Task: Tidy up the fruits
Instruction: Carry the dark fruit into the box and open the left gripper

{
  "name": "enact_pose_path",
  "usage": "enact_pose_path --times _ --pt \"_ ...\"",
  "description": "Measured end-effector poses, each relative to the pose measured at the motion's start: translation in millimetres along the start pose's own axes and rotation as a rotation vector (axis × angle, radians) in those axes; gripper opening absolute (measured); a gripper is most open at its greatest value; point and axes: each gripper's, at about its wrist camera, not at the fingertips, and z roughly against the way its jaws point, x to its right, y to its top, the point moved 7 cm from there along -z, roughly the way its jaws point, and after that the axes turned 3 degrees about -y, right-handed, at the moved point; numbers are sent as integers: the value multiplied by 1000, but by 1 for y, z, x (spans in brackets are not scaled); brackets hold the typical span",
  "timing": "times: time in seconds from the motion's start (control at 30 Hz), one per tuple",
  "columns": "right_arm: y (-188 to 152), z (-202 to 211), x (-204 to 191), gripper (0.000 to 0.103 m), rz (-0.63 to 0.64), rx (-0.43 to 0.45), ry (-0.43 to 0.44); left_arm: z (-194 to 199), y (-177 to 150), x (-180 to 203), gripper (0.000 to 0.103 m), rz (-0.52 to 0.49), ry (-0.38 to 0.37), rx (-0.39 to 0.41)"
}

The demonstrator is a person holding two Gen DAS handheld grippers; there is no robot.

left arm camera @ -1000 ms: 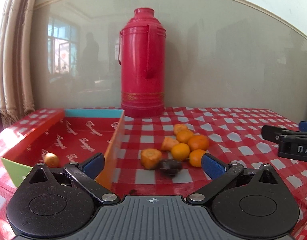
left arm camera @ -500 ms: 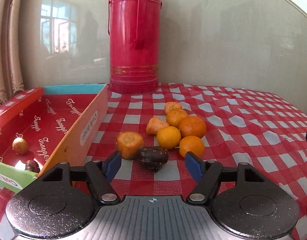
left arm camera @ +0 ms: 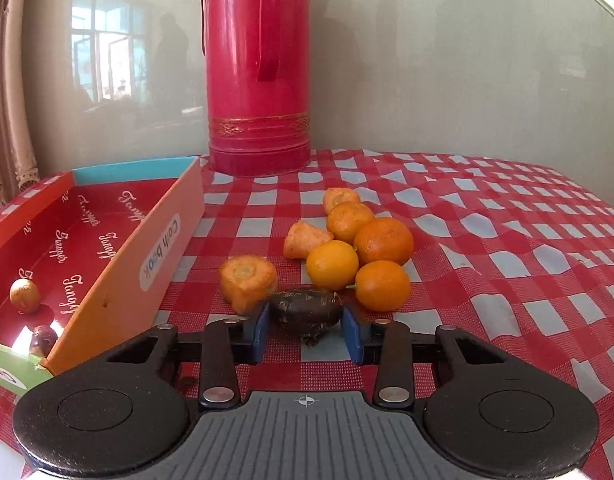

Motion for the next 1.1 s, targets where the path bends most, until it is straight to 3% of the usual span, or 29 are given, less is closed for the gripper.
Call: enact_pose_path --times 0.3,0.57,0.83,1.1 --pt "-1 1 -11 97 10 -9 15 18 5 -6 39 -9 -5 38" --pt "1 1 -30 97 11 -18 46 50 21 -19 39 -38 14 128" --pt "6 7 -64 97 35 -7 104 63 24 -89 39 19 146 178" --pt "10 6 -104 97 18 -21 193 63 15 -151 39 97 232 142"
